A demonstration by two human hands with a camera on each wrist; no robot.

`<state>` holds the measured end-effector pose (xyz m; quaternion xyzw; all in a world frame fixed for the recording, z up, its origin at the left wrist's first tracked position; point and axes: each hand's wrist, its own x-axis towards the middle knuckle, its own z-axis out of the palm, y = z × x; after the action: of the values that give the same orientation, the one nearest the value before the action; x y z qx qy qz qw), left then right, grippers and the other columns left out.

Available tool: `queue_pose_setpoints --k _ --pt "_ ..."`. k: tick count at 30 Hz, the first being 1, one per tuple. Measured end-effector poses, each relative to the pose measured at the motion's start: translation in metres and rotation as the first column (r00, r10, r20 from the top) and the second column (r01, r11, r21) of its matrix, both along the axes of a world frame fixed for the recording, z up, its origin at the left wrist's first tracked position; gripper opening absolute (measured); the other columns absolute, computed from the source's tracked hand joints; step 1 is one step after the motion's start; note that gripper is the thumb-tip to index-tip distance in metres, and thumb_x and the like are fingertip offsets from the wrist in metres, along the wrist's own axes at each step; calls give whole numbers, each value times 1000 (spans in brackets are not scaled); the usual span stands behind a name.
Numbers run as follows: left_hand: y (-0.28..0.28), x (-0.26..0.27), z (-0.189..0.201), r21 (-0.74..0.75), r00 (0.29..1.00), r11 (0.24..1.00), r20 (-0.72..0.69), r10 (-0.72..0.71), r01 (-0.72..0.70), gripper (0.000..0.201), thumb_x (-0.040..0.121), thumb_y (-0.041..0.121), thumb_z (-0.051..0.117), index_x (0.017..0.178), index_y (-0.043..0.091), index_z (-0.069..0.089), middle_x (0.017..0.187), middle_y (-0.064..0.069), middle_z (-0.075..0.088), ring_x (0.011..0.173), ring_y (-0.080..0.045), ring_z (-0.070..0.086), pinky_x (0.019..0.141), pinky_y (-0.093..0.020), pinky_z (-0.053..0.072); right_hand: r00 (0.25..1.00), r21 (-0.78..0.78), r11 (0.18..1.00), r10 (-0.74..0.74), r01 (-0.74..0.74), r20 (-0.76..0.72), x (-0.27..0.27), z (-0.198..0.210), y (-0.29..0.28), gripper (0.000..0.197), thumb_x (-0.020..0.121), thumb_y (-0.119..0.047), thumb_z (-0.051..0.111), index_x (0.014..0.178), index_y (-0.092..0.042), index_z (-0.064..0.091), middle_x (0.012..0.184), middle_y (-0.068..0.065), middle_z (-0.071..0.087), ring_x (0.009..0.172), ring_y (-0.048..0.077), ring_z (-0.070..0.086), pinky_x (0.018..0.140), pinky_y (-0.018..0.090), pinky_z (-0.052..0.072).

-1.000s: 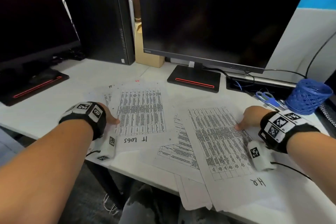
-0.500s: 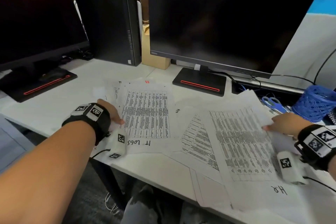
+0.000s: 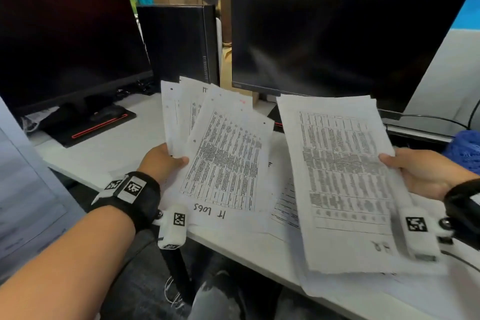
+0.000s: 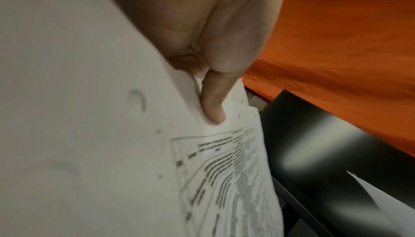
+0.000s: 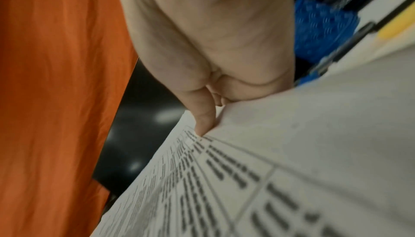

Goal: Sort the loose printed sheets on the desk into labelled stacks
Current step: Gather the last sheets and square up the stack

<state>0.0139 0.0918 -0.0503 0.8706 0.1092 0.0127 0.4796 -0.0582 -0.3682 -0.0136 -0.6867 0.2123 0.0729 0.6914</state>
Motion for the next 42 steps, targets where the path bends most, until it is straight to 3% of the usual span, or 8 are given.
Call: queue_pose_setpoints --k 6,9,17,19,23,26,32,42 --pt "-16 -28 4 -429 994 898 92 -60 94 32 89 6 61 119 19 61 104 4 72 92 -12 69 68 -23 51 1000 129 992 12 -13 13 18 -17 73 31 98 -4 43 126 3 52 122 18 63 105 32 62 80 45 52" --pt "-28 -35 10 -472 981 860 92 -173 195 36 91 7 59 124 22 58 111 3 70 103 -16 66 86 -37 53 994 190 982 -13 -7 106 24 -20 103 31 99 -4 41 127 3 52 124 17 62 111 33 61 94 47 48" --pt "-67 -49 19 -552 987 819 72 -141 157 45 97 53 34 120 25 61 108 5 71 102 -13 66 88 -33 51 965 3 999 45 -47 258 26 -26 144 30 95 -1 46 114 -24 53 125 8 63 108 24 63 100 48 46" --pt "-71 -50 16 -468 974 855 63 -220 223 52 96 53 39 139 25 44 128 9 57 125 -16 50 103 -35 39 955 -75 996 60 -40 292 22 -25 145 32 94 -4 49 113 -29 54 124 3 64 108 21 63 98 45 48" --pt "-61 -39 4 -127 966 958 67 -251 257 40 92 25 60 131 23 54 123 5 63 111 -17 59 79 -23 45 942 -294 948 202 -120 267 16 -6 131 18 93 -17 58 108 -27 59 110 1 69 100 21 67 92 45 53" --pt "-48 -30 -3 8 991 992 16 -130 130 33 94 24 55 127 16 56 121 -3 64 111 -25 59 90 -38 49 953 -584 770 302 -257 -22 15 10 89 29 86 -24 68 115 -21 61 101 5 67 95 21 65 86 39 56" --pt "-31 -22 -11 148 995 985 -59 -80 88 31 97 20 48 126 12 54 123 -10 62 112 -32 57 94 -42 46 694 -695 43 131 -717 -708 -7 21 31 73 78 -40 74 141 -23 40 122 0 53 109 17 59 67 19 48" --pt "-33 -23 -19 182 987 981 -159 -36 65 27 99 27 46 120 11 54 103 -10 63 80 -24 60 55 -27 43 712 -719 -26 118 -695 -692 -14 -18 10 49 74 -35 78 115 -13 64 107 -1 65 94 14 56 78 23 41"
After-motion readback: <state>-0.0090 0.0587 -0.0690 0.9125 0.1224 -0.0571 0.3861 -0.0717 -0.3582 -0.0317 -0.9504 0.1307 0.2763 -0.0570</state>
